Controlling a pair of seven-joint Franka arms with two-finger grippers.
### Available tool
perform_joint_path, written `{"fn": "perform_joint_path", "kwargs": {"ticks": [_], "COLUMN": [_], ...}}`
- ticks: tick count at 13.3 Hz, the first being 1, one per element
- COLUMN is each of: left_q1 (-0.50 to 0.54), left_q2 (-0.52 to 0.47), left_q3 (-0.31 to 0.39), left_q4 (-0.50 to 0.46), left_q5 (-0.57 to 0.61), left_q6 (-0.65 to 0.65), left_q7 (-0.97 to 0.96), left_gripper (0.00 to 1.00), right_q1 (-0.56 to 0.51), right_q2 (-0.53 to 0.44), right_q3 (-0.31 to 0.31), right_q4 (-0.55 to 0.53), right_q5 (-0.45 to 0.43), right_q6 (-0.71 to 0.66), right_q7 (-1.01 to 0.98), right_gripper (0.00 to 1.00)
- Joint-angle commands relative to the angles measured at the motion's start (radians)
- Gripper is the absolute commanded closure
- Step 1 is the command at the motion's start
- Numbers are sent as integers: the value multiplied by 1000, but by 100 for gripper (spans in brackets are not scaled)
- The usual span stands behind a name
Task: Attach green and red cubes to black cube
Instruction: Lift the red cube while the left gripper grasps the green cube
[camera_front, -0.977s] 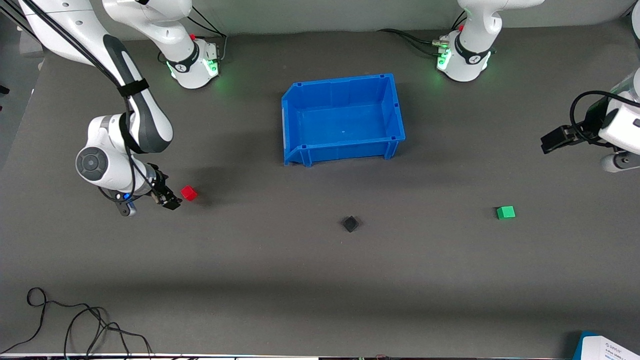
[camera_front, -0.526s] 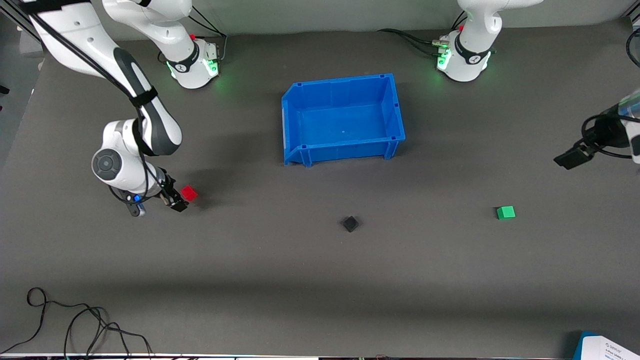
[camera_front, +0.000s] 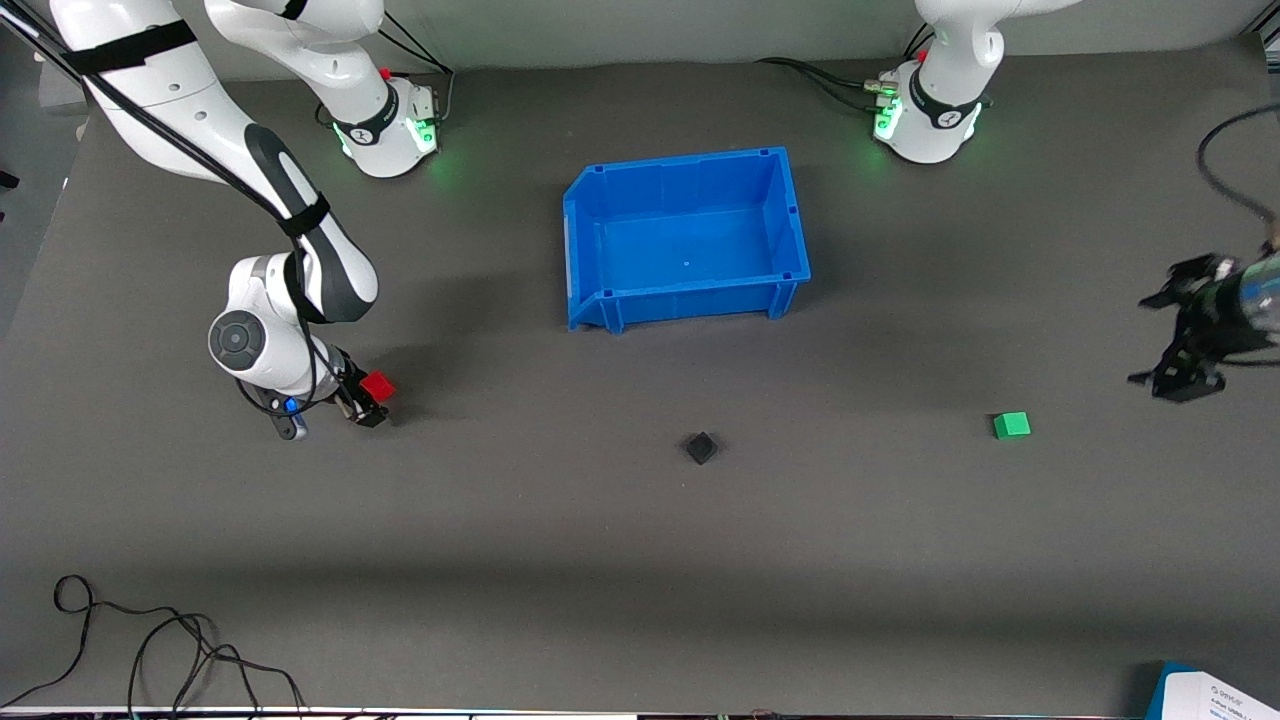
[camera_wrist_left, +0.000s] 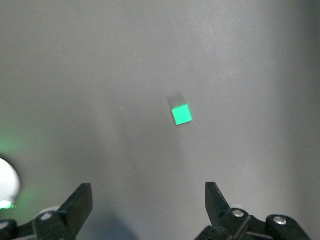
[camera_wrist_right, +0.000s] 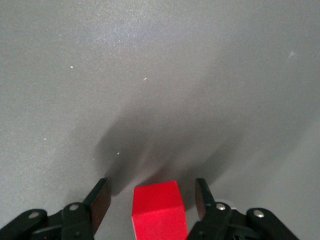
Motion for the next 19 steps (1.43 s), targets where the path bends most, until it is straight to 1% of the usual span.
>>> {"fn": "perform_joint_path", "kwargs": {"ticks": [1,3,6,7,8,9,12,13,14,15,19], "left_q1": [29,35,46,46,47,60,58,58,60,60,47], "left_q2": [-21,-18,-12,-10,-4,6,92,115,138,161,221], "left_q3": [-6,-5,-5,-5,-5,-5,-5,-5,-5,-5,-3], "left_q4": [-147,-205,-298,-333,-372,-392,-384,-383,-384,-383,-383], "left_q5": [-18,-18,-7,-2,-2,-2,1,4,4,4,7], "left_q6": [164,241,382,431,488,522,577,612,652,661,743], "left_q7": [-115,-123,-196,-198,-201,-204,-254,-254,-256,-256,-268], "left_gripper": [1,1,1,1,1,1,1,1,1,1,1], "right_q1": [3,6,5,3,5,5,6,9,25,57,143], "right_q2": [6,3,-8,-11,-12,-12,-6,1,3,17,131], "right_q3": [-3,-3,-3,-3,-2,-2,6,8,9,8,9], "right_q4": [3,5,9,23,41,80,234,284,327,371,541], "right_q5": [-21,-21,-20,-20,-18,-8,2,32,84,130,143], "right_q6": [10,4,1,-3,-28,-85,-312,-355,-383,-398,-404], "right_q7": [-14,-15,-15,-17,-15,-6,9,12,19,43,259], "right_gripper": [34,53,79,82,82,83,84,84,84,84,84]}}
